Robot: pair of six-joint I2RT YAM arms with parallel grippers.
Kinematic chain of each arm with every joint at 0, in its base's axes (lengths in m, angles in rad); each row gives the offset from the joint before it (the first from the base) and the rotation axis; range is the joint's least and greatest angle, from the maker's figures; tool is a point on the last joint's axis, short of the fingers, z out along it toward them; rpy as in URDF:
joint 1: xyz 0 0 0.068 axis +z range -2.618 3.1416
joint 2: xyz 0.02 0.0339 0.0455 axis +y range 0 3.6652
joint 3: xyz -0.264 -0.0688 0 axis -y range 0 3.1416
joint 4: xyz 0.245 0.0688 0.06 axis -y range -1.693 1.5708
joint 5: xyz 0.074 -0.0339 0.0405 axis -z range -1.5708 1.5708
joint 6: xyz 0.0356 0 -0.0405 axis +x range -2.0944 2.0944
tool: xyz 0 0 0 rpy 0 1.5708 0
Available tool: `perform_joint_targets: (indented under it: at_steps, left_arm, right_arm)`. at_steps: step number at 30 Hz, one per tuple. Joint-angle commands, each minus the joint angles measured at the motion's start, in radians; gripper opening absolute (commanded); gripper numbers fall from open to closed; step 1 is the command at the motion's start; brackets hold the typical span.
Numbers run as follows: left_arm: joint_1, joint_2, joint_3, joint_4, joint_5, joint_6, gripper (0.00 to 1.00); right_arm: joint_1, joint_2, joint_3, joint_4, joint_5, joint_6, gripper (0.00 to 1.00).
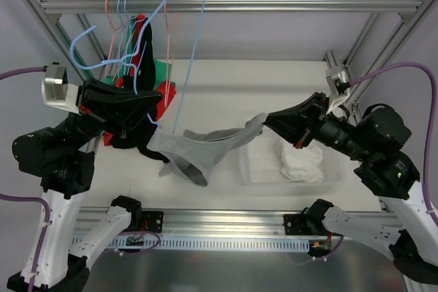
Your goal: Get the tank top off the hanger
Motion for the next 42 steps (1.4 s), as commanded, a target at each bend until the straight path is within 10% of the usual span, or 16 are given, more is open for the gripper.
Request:
perform_joint_targets:
  at_steps: [1, 12, 18, 19, 20, 22, 35, 42]
  left_arm:
    - [-0.029, 0.027, -0.015, 0.461, -0.156, -0.074, 0.00]
    - [-0.060, 0.059, -0.045, 0.311, -0.176, 0.097, 0.00]
    - [-0.058, -0.066, -0.055, -0.210, -0.267, 0.274, 0.00]
    - [-0.060, -0.106, -0.083, -0.262, -0.281, 0.295, 0.00]
    - [-0.060, -0.129, -0.113, -0.330, -0.296, 0.326, 0.00]
    - [-0.060, -0.181, -0.172, -0.432, -0.352, 0.358, 0.00]
    - [-0.066, 0.011, -0.066, -0.824, -0.437, 0.413, 0.00]
    - [-0.231, 0.375, 0.339, -0.944, -0.764, 0.522, 0.00]
  right_arm:
    - [0.080, 0.024, -0.032, -0.001, -0.088, 0.032, 0.00]
    - [0.355, 0.272, -0.154, 0.015, 0.208, -0.053, 0.00]
    - [0.363, 0.334, -0.243, 0.018, 0.453, 0.007, 0.00]
    - [0.368, 0.355, -0.257, 0.030, 0.442, 0.013, 0.06]
    - [0.377, 0.364, -0.271, 0.042, 0.418, 0.019, 0.51]
    - [0.381, 0.377, -0.302, 0.064, 0.416, 0.028, 0.99]
    - [0.363, 0.269, -0.331, 0.015, 0.502, 0.024, 1.00]
    - [0.351, 0.257, -0.340, 0.009, 0.503, 0.022, 1.00]
